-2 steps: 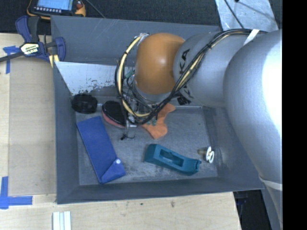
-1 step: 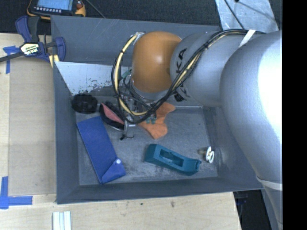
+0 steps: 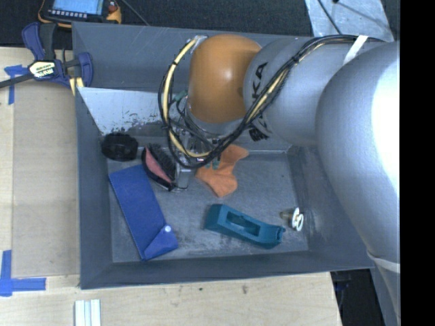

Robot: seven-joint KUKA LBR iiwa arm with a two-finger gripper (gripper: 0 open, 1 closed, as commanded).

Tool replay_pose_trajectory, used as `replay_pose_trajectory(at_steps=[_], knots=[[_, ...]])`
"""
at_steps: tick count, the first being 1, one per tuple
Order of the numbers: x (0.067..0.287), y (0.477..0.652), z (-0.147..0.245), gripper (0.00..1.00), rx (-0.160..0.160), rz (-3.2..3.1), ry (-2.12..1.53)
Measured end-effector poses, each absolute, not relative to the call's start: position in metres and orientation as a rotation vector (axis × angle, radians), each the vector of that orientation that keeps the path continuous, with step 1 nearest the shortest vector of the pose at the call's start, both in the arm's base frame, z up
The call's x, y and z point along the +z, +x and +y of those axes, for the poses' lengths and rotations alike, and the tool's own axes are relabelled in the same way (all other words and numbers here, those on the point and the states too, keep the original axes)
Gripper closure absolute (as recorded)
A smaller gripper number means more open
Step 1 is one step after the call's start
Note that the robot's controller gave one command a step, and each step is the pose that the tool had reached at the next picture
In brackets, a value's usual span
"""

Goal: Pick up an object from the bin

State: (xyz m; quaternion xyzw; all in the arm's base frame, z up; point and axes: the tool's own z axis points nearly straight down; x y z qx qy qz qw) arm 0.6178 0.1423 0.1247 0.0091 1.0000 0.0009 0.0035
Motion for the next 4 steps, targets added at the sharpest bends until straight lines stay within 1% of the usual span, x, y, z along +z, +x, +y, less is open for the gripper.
replay_pose_trajectory(at_steps=[1,2,4], knots=[[0.0708,0.6260,0.1511,0.00,0.002,3.132,0.214],[0.0696,0.6255,0.1446,1.00,-0.001,3.137,0.192],[0.0732,0.6244,0.1443,1.00,-0.002,3.139,0.193]])
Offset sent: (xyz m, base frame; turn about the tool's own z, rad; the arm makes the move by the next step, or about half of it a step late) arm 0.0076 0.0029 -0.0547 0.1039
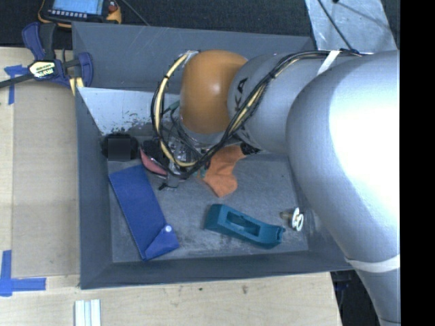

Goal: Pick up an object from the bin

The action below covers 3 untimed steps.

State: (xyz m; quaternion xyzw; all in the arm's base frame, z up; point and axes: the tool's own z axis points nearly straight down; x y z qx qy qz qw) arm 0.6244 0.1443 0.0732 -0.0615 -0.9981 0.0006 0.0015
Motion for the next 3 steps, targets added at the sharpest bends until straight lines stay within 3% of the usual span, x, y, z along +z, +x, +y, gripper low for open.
replay_pose_trajectory(at_steps=[3], knots=[[0.100,0.625,0.144,1.00,0.001,-3.133,-0.194]])
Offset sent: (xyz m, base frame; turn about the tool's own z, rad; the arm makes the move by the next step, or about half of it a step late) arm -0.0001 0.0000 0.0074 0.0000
